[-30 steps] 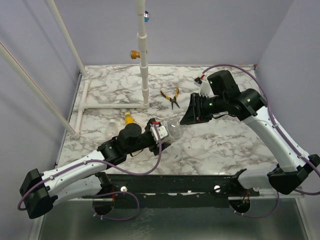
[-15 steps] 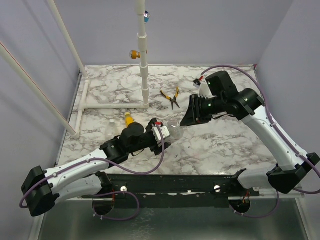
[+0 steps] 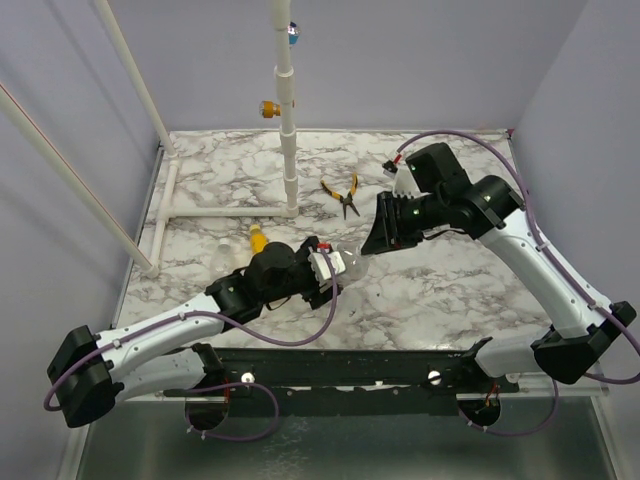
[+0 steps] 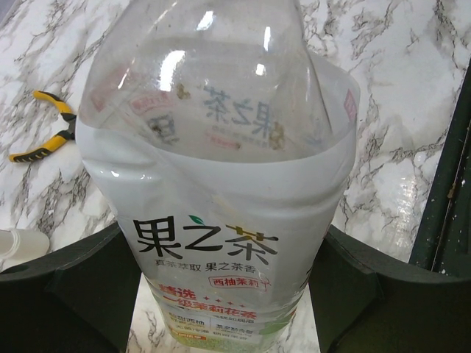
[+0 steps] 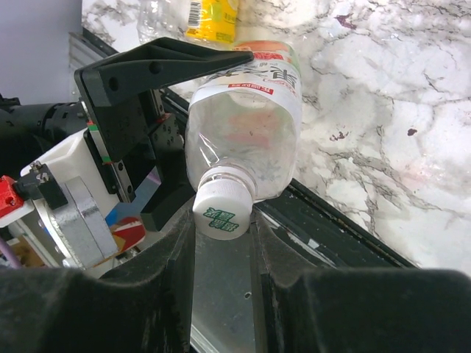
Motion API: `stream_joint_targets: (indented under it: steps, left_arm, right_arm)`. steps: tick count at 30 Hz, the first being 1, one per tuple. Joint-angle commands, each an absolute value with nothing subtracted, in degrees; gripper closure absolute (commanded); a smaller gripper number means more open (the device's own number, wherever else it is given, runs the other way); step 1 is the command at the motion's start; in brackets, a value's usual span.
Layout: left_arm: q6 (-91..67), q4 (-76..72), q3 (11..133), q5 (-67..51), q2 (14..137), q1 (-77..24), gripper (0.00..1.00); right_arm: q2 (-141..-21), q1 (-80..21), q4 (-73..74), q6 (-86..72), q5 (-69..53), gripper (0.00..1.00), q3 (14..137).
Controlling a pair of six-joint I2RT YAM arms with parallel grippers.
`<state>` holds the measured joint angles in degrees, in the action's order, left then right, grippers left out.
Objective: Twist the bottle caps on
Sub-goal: Screw the bottle cap onto the plastic bottle.
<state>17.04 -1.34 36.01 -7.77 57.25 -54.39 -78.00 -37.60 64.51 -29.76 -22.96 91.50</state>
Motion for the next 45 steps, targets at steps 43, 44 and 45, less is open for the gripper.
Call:
stream_joint_targets:
  steps: [43, 44, 45]
  left_arm:
    - [14.0, -31.4, 41.0, 11.8, 70.6, -59.1, 1.0]
    - [13.8, -31.8, 40.9, 11.9, 70.9, -59.2, 1.0]
    - [13.3, -32.1, 41.0, 12.2, 71.1, -59.2, 1.0]
  right_arm:
    - [-92.3, -40.3, 62.8, -49.6, -5.7, 0.81, 97.1]
    - [-92.4, -40.3, 62.7, -50.1, -5.6, 0.81, 97.8]
    - [-92.5, -40.2, 62.7, -50.6, -5.4, 0.8, 98.5]
